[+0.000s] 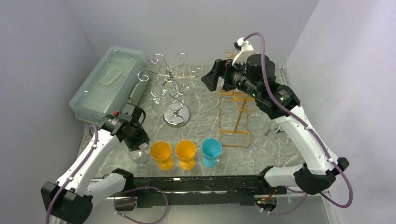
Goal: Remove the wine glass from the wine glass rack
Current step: Place the wine glass at the center of the board, then pick up the wine glass from the wine rack.
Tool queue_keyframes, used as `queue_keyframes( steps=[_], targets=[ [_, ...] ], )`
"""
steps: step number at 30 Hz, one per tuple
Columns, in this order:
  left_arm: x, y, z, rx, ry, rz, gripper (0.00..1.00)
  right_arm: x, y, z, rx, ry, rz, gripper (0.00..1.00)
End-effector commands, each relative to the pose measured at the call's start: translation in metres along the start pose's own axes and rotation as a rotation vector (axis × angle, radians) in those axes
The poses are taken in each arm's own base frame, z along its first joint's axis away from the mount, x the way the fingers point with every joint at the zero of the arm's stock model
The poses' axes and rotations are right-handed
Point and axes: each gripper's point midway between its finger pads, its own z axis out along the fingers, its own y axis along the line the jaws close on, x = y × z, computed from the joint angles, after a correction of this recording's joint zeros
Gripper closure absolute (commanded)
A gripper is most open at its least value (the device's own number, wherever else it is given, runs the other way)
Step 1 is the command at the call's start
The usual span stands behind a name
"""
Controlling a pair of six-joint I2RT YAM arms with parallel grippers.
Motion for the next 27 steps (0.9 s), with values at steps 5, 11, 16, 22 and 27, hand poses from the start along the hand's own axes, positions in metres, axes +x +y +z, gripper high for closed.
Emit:
queue_keyframes(
  steps=[5, 11, 16, 22, 27],
  targets=[
    [-0.018, -0.013, -0.043, 0.099, -0.084, 0.006, 0.42, -0.016, 0.005, -0.011, -0.005, -0.056, -0.011, 0.0],
    [-0.038, -0.019, -0.083, 0.179, -0.201, 0.043, 0.28, -0.016, 0.004, -0.011, -0.002, -0.05, -0.015, 0.0],
    [-0.061, -0.026, -0.126, 0.26, -0.342, 0.086, 0.07, -0.017, -0.002, -0.01, 0.031, -0.056, -0.015, 0.0],
    [-0.091, -0.034, -0.174, 0.327, -0.524, 0.153, 0.01, -0.017, -0.003, -0.009, 0.042, -0.05, -0.01, 0.0],
    [-0.117, -0.052, -0.207, 0.375, -0.652, 0.254, 0.01, -0.017, -0.007, -0.007, 0.071, -0.042, -0.006, 0.0]
  ],
)
